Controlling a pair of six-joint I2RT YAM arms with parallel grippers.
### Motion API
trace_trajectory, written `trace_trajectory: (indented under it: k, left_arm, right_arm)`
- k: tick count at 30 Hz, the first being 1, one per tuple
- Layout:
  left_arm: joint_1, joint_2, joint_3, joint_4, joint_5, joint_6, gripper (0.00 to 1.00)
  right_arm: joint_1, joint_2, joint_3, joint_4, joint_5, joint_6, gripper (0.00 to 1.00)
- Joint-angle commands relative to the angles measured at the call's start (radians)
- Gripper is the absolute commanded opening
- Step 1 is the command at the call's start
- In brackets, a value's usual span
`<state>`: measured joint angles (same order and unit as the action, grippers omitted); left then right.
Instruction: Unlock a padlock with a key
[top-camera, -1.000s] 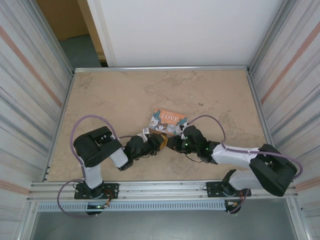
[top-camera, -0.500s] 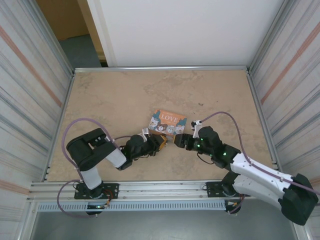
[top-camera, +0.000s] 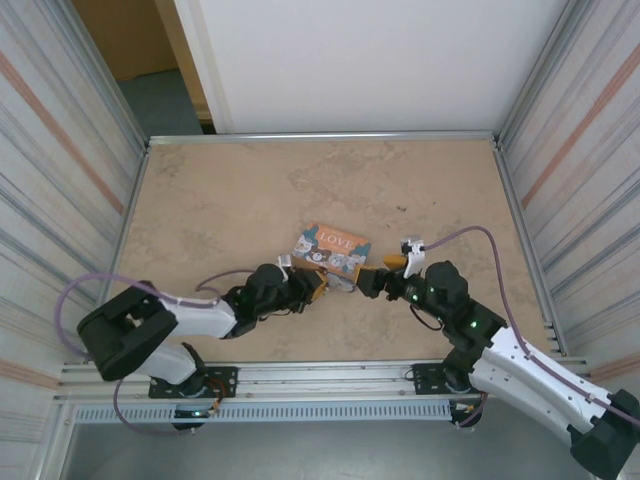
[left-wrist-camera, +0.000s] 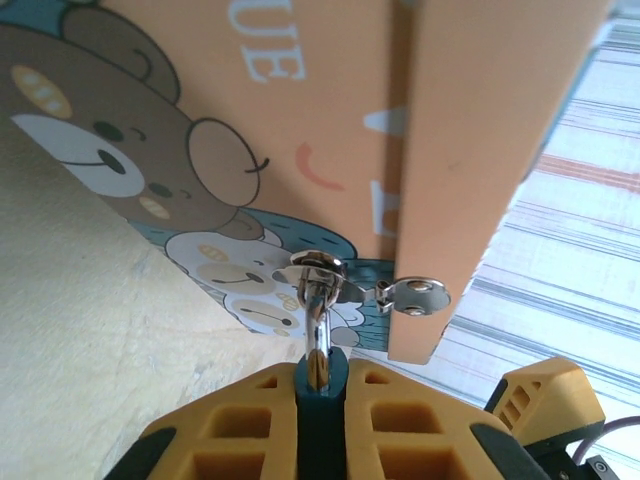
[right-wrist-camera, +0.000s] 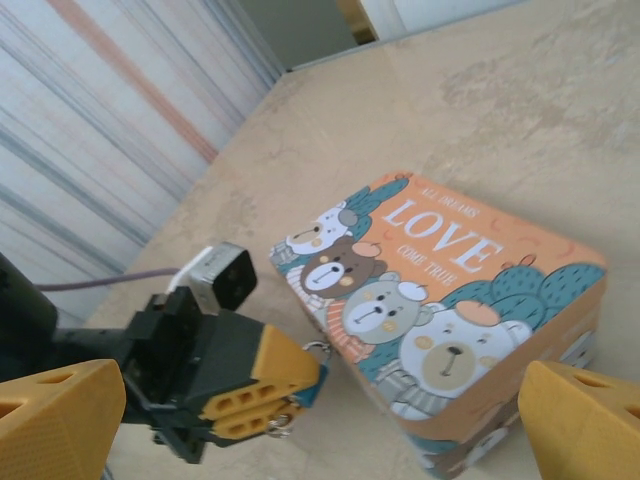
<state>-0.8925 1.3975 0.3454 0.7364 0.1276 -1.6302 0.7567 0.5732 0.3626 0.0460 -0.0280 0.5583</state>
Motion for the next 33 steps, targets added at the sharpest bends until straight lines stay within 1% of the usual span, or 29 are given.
trace_trajectory:
  k: [1, 5, 7, 9, 11, 12, 13, 14, 16, 19, 21, 24, 26, 27, 28, 33]
  left_arm:
    - [-0.005, -0.091, 0.038, -0.176, -0.036, 0.034, 0.0]
    - [0.001, -0.135, 0.054, -0.24, -0.032, 0.041, 0.0]
    - [0.003, -0.137, 0.062, -0.249, -0.019, 0.045, 0.0]
    - [0.005, -0.132, 0.071, -0.245, -0.006, 0.045, 0.0]
    - [0.006, -0.123, 0.078, -0.232, 0.006, 0.04, 0.0]
    - [0.006, -0.121, 0.082, -0.225, 0.011, 0.038, 0.0]
    - [0.006, -0.119, 0.087, -0.222, 0.017, 0.036, 0.0]
    - [0.006, -0.118, 0.09, -0.219, 0.019, 0.034, 0.0]
    - [0.006, -0.12, 0.098, -0.215, 0.023, 0.034, 0.0]
    - [0.005, -0.123, 0.106, -0.217, 0.029, 0.034, 0.0]
    - [0.004, -0.124, 0.107, -0.218, 0.029, 0.033, 0.0]
    - [0.004, -0.124, 0.107, -0.219, 0.032, 0.029, 0.0]
    - [0.004, -0.123, 0.107, -0.215, 0.033, 0.025, 0.0]
    - [0.004, -0.123, 0.108, -0.214, 0.034, 0.024, 0.0]
    - [0.004, -0.121, 0.109, -0.214, 0.033, 0.024, 0.0]
    - [0.0, -0.109, 0.115, -0.209, 0.035, 0.018, 0.0]
  right_arm:
    - [-0.006, -0.041, -0.012, 0.032, 0.026, -0.145, 0.99]
    - [-0.007, -0.05, 0.001, -0.012, -0.012, -0.277, 0.99]
    - [-0.001, -0.038, 0.015, -0.042, -0.027, -0.344, 0.91]
    - [0.015, -0.015, 0.034, -0.075, -0.03, -0.402, 0.85]
    - [0.047, 0.011, 0.052, -0.102, -0.01, -0.471, 0.81]
    - [0.076, 0.025, 0.062, -0.115, 0.012, -0.521, 0.77]
    - [0.116, 0.034, 0.069, -0.124, 0.057, -0.563, 0.74]
    - [0.156, 0.04, 0.067, -0.115, 0.106, -0.602, 0.73]
    - [0.253, 0.04, 0.036, -0.053, 0.226, -0.696, 0.73]
    - [0.344, 0.05, -0.002, 0.024, 0.327, -0.806, 0.73]
    - [0.362, 0.079, -0.001, 0.02, 0.33, -0.864, 0.74]
    - [0.393, 0.137, -0.003, 0.013, 0.316, -0.996, 0.76]
    - [0.424, 0.175, -0.006, 0.026, 0.338, -1.089, 0.78]
    - [0.435, 0.197, -0.004, 0.032, 0.348, -1.126, 0.81]
    - [0.441, 0.217, -0.002, 0.039, 0.357, -1.151, 0.83]
    - [0.443, 0.307, 0.023, 0.075, 0.369, -1.207, 0.83]
